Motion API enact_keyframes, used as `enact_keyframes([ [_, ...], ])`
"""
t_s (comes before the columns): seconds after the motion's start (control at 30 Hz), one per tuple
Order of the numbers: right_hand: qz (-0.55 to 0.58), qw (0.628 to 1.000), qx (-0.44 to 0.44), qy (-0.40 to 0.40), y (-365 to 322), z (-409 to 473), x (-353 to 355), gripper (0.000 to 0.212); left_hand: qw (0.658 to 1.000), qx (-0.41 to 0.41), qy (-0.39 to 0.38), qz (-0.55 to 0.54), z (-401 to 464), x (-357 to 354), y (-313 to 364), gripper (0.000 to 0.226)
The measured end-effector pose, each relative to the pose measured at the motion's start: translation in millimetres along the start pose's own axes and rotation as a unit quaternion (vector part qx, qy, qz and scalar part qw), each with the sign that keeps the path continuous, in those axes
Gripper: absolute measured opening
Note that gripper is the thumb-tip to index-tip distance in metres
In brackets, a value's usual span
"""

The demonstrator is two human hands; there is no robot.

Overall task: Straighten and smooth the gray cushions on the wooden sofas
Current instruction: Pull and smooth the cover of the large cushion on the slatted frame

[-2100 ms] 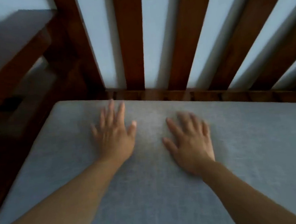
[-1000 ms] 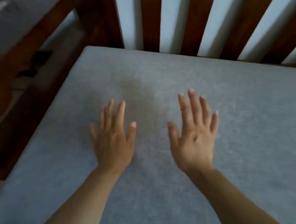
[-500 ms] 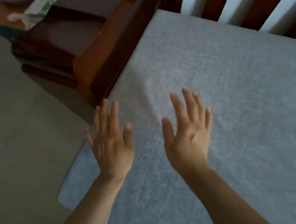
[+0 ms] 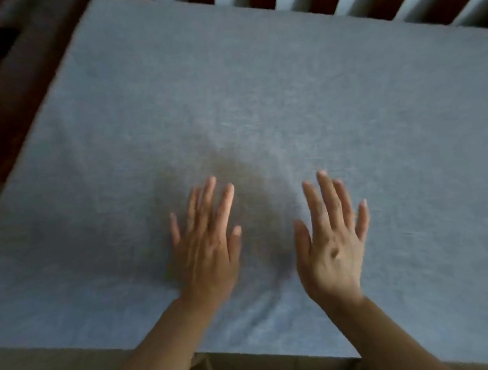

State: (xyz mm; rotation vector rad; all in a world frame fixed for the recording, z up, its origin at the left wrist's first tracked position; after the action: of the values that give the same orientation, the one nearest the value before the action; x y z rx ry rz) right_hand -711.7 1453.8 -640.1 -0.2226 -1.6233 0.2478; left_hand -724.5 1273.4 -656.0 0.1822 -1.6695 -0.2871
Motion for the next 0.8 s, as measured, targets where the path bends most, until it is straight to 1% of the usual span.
enact_keyframes([
  [0.03, -0.033, 0.999, -0.002, -0.029, 20, -12, 1, 0.062, 1.000, 0.014, -0.013, 0.008, -1, -9, 17, 0.061],
  [0.07, -0.047, 0.997, 0.024, -0.058, 35, -20, 1, 0.065, 1.000, 0.017, -0.021, 0.011, 2, -16, 34, 0.063],
  [0.1, -0.042, 0.996, 0.044, -0.062, 55, -28, 4, 0.067, 0.999, -0.007, -0.032, 0.011, 9, -21, 59, 0.063],
  [0.13, -0.023, 0.998, 0.042, -0.038, 65, -30, 13, 0.065, 0.999, -0.038, -0.032, 0.003, 10, -23, 75, 0.063],
  [0.17, -0.002, 1.000, 0.017, 0.006, 84, -32, 28, 0.063, 0.997, -0.073, -0.022, -0.013, 11, -24, 102, 0.061],
  [0.2, 0.009, 0.998, -0.032, 0.056, 108, -36, 43, 0.060, 0.994, -0.101, -0.014, -0.027, 8, -24, 129, 0.060],
  [0.23, 0.010, 0.993, -0.085, 0.078, 137, -46, 50, 0.060, 0.992, -0.122, -0.021, -0.026, 1, -33, 156, 0.061],
  [0.27, -0.012, 0.991, -0.119, 0.066, 162, -59, 51, 0.061, 0.988, -0.144, -0.049, -0.011, -9, -47, 180, 0.063],
  [0.3, -0.029, 0.991, -0.127, 0.024, 180, -72, 46, 0.065, 0.985, -0.155, -0.077, 0.017, -20, -61, 198, 0.066],
  [0.37, -0.055, 0.992, -0.103, -0.038, 202, -85, 30, 0.070, 0.979, -0.154, -0.114, 0.066, -22, -83, 217, 0.068],
  [0.4, -0.057, 0.994, -0.085, -0.049, 207, -90, 28, 0.070, 0.976, -0.161, -0.122, 0.083, -22, -89, 227, 0.068],
  [0.47, -0.029, 0.997, -0.052, -0.044, 211, -91, 38, 0.066, 0.970, -0.175, -0.142, 0.094, -15, -90, 253, 0.068],
  [0.53, 0.026, 0.999, -0.033, -0.025, 214, -93, 49, 0.057, 0.970, -0.176, -0.150, 0.075, -15, -89, 280, 0.066],
  [0.57, 0.066, 0.997, -0.047, -0.001, 223, -95, 62, 0.050, 0.970, -0.186, -0.147, 0.054, -15, -88, 303, 0.064],
  [0.63, 0.121, 0.982, -0.105, 0.100, 252, -97, 99, 0.043, 0.971, -0.212, -0.110, 0.001, -19, -78, 347, 0.060],
  [0.7, 0.112, 0.960, -0.176, 0.189, 297, -103, 140, 0.044, 0.968, -0.234, -0.071, -0.049, -20, -74, 391, 0.059],
  [0.73, 0.091, 0.949, -0.213, 0.216, 329, -112, 148, 0.044, 0.966, -0.240, -0.074, -0.057, -22, -80, 408, 0.060],
  [0.77, 0.072, 0.941, -0.251, 0.214, 360, -120, 148, 0.045, 0.964, -0.244, -0.090, -0.054, -25, -93, 421, 0.061],
  [0.8, 0.047, 0.945, -0.275, 0.172, 383, -125, 139, 0.050, 0.961, -0.251, -0.116, -0.025, -29, -109, 427, 0.063],
])
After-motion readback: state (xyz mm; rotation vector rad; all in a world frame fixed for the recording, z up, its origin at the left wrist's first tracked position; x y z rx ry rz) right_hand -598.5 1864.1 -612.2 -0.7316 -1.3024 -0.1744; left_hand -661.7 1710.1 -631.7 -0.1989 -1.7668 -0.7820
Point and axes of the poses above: each hand's wrist, its own z-axis towards the middle knuckle, its own x-axis out of the back of the hand, y = z × x, the point moved 6 cm from there along z, towards the middle knuckle, and after that the axes turned 6 degrees about -y, right-handed, at the moved point
